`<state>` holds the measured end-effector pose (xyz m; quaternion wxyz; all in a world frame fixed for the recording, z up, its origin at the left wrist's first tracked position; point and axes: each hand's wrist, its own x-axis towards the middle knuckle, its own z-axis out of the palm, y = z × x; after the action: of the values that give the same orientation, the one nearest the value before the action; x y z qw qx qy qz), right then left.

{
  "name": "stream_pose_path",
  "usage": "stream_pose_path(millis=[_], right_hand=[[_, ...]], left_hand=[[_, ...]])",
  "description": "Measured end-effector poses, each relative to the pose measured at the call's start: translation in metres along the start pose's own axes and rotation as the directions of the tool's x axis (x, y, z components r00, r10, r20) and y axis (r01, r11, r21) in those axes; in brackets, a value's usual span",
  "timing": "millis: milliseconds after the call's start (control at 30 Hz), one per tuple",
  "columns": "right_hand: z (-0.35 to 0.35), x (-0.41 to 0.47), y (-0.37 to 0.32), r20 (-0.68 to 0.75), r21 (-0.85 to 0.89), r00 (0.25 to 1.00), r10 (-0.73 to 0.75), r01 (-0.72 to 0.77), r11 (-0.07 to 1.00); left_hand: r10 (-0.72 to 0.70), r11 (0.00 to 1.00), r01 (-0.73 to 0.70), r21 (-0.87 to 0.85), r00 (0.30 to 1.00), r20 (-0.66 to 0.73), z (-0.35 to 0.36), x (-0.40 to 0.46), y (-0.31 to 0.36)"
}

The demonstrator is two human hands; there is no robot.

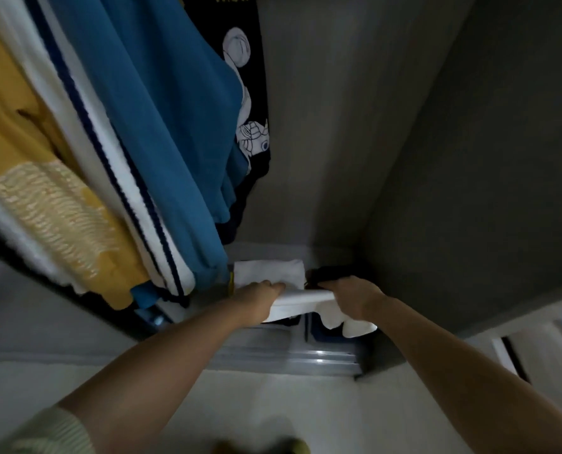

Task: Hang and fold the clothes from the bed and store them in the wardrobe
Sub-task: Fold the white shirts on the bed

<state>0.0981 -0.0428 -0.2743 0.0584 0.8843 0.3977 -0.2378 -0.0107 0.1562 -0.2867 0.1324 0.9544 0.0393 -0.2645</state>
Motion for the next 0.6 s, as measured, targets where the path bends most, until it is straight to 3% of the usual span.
stream_pose_path(millis=[200, 300, 433, 500, 600], right_hand=[[0.046, 0.112, 0.030, -0.001, 0.038, 1.000, 0.006, -0.006, 0.999], [0.059, 0.170, 0.037, -0.106, 0.018, 0.994, 0.016, -0.014, 1.000], [0.093, 0.242, 0.034, -0.320, -0.019, 0.947, -0.001, -0.005, 1.000], [0.130, 0.274, 0.025, -0.353, -0.045, 0.936, -0.018, 0.002, 0.999], [0.202, 0.313, 0.016, -0.289, -0.078, 0.956, -0.040, 0.018, 0.997]], left_hand=[[-0.013, 1.000, 0.014, 0.003, 0.995, -0.096, 0.044, 0.109, -0.053], [-0.058, 0.995, 0.077, 0.067, 0.968, -0.243, 0.050, 0.161, -0.085], [-0.049, 0.944, 0.198, 0.264, 0.876, -0.479, 0.074, 0.216, -0.134], [-0.054, 0.926, 0.231, 0.300, 0.865, -0.500, 0.106, 0.239, -0.162], [-0.028, 0.928, 0.175, 0.329, 0.914, -0.405, 0.166, 0.276, -0.199]])
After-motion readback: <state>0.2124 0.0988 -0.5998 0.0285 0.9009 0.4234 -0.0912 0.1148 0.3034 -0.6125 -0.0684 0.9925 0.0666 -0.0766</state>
